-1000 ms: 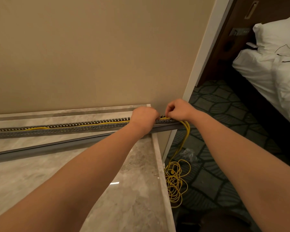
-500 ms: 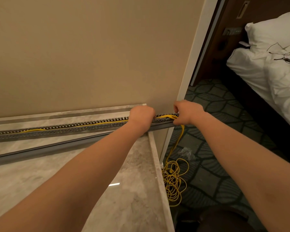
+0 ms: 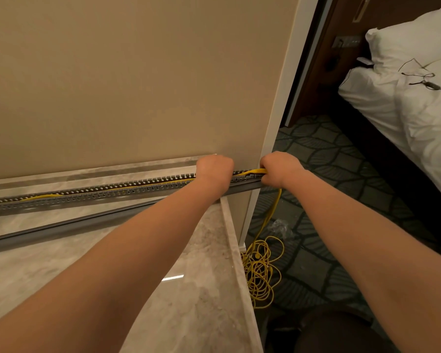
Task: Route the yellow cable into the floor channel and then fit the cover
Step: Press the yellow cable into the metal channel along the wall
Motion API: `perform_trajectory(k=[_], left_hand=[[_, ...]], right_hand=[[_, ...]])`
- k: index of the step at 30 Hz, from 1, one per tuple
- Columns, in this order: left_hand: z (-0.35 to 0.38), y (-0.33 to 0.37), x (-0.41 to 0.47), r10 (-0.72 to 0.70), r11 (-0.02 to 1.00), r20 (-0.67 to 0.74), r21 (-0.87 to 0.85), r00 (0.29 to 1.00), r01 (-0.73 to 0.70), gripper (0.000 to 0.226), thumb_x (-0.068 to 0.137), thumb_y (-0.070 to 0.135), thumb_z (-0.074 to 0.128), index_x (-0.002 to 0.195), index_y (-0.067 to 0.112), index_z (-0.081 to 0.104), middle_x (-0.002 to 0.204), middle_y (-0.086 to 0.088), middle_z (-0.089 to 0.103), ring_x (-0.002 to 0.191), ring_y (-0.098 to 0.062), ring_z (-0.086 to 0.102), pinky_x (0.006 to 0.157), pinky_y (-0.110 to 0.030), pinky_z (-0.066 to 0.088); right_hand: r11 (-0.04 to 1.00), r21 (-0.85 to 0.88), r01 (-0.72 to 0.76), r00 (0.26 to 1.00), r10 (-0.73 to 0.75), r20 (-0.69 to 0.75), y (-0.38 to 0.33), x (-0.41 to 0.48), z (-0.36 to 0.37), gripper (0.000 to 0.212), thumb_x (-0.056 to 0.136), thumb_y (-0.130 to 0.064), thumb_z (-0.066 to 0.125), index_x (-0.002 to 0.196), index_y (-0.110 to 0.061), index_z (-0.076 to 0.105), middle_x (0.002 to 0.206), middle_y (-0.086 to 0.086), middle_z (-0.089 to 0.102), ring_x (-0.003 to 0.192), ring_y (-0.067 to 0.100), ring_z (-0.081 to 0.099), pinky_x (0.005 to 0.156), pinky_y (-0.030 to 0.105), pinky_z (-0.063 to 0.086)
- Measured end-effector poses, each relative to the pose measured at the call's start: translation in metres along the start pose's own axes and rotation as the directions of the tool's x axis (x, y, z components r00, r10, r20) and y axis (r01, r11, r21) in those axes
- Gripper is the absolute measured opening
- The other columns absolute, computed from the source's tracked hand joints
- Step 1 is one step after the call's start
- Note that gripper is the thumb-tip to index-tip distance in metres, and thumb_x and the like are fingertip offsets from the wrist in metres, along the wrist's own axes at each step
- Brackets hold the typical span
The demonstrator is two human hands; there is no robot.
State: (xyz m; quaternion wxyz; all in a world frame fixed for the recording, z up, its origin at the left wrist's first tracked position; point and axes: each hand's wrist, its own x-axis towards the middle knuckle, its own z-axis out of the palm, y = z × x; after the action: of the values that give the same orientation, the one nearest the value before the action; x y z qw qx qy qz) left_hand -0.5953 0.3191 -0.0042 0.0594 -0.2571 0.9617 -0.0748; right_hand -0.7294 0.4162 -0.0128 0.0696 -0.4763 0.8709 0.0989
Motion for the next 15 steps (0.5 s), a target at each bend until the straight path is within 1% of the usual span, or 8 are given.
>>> perform_trajectory(k=[2, 4, 8, 11, 13, 15], left_hand=[[0.000, -0.001, 0.000, -0.004, 1.000, 0.000, 0.001, 1.000, 0.004, 0.028, 0.088, 0.003, 0.057, 0.109, 0.016, 0.068, 0.110, -0.008, 0.068, 0.104, -0.030, 0.064, 0.068, -0.031, 0.041], [0.002, -0.004, -0.001, -0.007, 1.000, 0.008, 0.002, 1.000, 0.007, 0.029, 0.087, 0.003, 0.057, 0.110, 0.017, 0.068, 0.110, -0.008, 0.068, 0.104, -0.030, 0.064, 0.071, -0.032, 0.045], [0.003, -0.006, -0.002, -0.001, 1.000, 0.019, 0.005, 1.000, 0.001, 0.032, 0.086, 0.000, 0.057, 0.112, 0.017, 0.068, 0.109, -0.008, 0.068, 0.103, -0.030, 0.063, 0.069, -0.034, 0.044], [0.003, -0.007, -0.001, 0.001, 1.000, 0.008, 0.004, 1.000, -0.001, 0.032, 0.087, 0.000, 0.057, 0.113, 0.017, 0.067, 0.110, -0.008, 0.067, 0.103, -0.030, 0.063, 0.071, -0.035, 0.045], [0.003, -0.008, -0.002, 0.006, 1.000, 0.005, 0.012, 1.000, -0.006, 0.032, 0.086, 0.000, 0.057, 0.112, 0.016, 0.067, 0.110, -0.009, 0.067, 0.104, -0.031, 0.063, 0.071, -0.035, 0.046], [0.005, -0.011, -0.002, 0.012, 1.000, 0.002, 0.015, 1.000, -0.012, 0.030, 0.086, 0.000, 0.056, 0.111, 0.015, 0.066, 0.111, -0.010, 0.067, 0.105, -0.031, 0.062, 0.073, -0.035, 0.047]], right_hand=[[0.999, -0.042, 0.026, 1.000, -0.026, -0.011, 0.002, -0.001, -0.003, 0.014, 0.084, -0.017, 0.059, 0.094, -0.013, 0.068, 0.082, 0.004, 0.060, 0.079, 0.024, 0.059, 0.057, 0.031, 0.043], [0.996, -0.079, 0.052, 0.998, -0.054, -0.024, 0.004, -0.003, -0.007, 0.016, 0.085, -0.014, 0.056, 0.096, -0.017, 0.067, 0.082, 0.002, 0.059, 0.081, 0.024, 0.059, 0.058, 0.031, 0.044], [0.993, -0.066, 0.097, 0.995, -0.096, 0.018, 0.006, -0.005, -0.007, 0.031, 0.087, -0.011, 0.052, 0.108, -0.027, 0.067, 0.095, 0.001, 0.066, 0.090, 0.023, 0.061, 0.062, 0.032, 0.047], [0.994, -0.043, 0.104, 0.993, -0.101, 0.062, 0.009, -0.003, -0.008, 0.042, 0.088, -0.010, 0.053, 0.121, -0.034, 0.063, 0.106, -0.001, 0.067, 0.097, 0.022, 0.061, 0.066, 0.032, 0.047], [0.995, 0.076, 0.069, 0.992, -0.077, 0.104, 0.012, -0.001, -0.006, 0.045, 0.090, -0.008, 0.051, 0.127, -0.032, 0.061, 0.114, 0.000, 0.067, 0.102, 0.022, 0.061, 0.075, 0.035, 0.052], [0.964, 0.266, 0.002, 0.991, -0.037, 0.127, 0.013, 0.000, -0.002, 0.043, 0.091, -0.007, 0.047, 0.127, -0.025, 0.063, 0.119, 0.004, 0.067, 0.105, 0.023, 0.060, 0.087, 0.037, 0.052]])
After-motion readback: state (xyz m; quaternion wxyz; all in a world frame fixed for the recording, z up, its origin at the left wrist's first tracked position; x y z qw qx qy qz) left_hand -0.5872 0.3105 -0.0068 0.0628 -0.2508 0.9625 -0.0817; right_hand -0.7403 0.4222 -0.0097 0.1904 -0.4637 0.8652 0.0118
